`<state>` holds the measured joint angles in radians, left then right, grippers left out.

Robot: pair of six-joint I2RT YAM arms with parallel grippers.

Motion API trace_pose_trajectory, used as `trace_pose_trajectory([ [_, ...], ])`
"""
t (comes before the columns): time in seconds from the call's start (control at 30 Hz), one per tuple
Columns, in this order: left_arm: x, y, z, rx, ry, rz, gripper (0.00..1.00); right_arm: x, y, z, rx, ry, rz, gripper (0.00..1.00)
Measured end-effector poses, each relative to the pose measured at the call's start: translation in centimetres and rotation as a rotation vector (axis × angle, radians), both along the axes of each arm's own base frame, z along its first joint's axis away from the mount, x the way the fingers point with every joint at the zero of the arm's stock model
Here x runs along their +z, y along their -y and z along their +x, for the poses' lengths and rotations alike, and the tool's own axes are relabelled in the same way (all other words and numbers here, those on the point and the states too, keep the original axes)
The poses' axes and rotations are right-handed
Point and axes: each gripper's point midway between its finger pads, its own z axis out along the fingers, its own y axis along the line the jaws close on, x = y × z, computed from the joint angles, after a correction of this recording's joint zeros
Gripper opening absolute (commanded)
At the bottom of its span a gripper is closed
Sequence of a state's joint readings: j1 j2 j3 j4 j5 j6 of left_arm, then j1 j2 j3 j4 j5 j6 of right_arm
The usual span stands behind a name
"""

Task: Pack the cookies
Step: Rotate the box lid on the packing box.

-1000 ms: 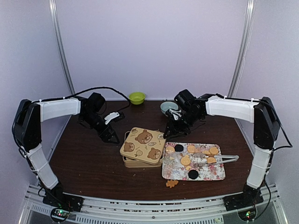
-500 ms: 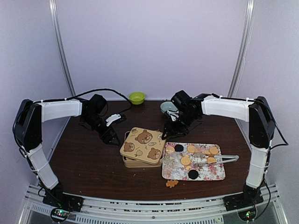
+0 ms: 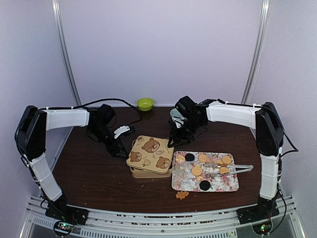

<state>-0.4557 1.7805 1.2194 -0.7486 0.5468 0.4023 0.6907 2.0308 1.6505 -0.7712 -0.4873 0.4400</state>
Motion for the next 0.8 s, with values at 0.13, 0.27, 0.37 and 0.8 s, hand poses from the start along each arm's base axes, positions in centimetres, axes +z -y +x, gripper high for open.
trace_pose_trajectory([
  [0.13,-0.2,0.1,-0.4,-0.011,-0.005,0.000,0.74,0.3,-0.2,0.7,0.000,0.023,-0.007,0.30],
  [0.27,-0.4,0.3,-0.8,-0.024,-0.012,-0.002,0.73,0.0,-0.1,0.8,0.003,0.024,-0.023,0.29],
  [0.37,-0.5,0.4,-1.2,-0.037,-0.018,-0.006,0.73,-0.1,0.0,0.9,0.004,0.024,-0.035,0.29],
  [0.8,-0.3,1.7,-2.5,-0.099,-0.019,-0.023,0.72,0.1,-0.8,2.3,0.001,0.037,-0.037,0.28],
])
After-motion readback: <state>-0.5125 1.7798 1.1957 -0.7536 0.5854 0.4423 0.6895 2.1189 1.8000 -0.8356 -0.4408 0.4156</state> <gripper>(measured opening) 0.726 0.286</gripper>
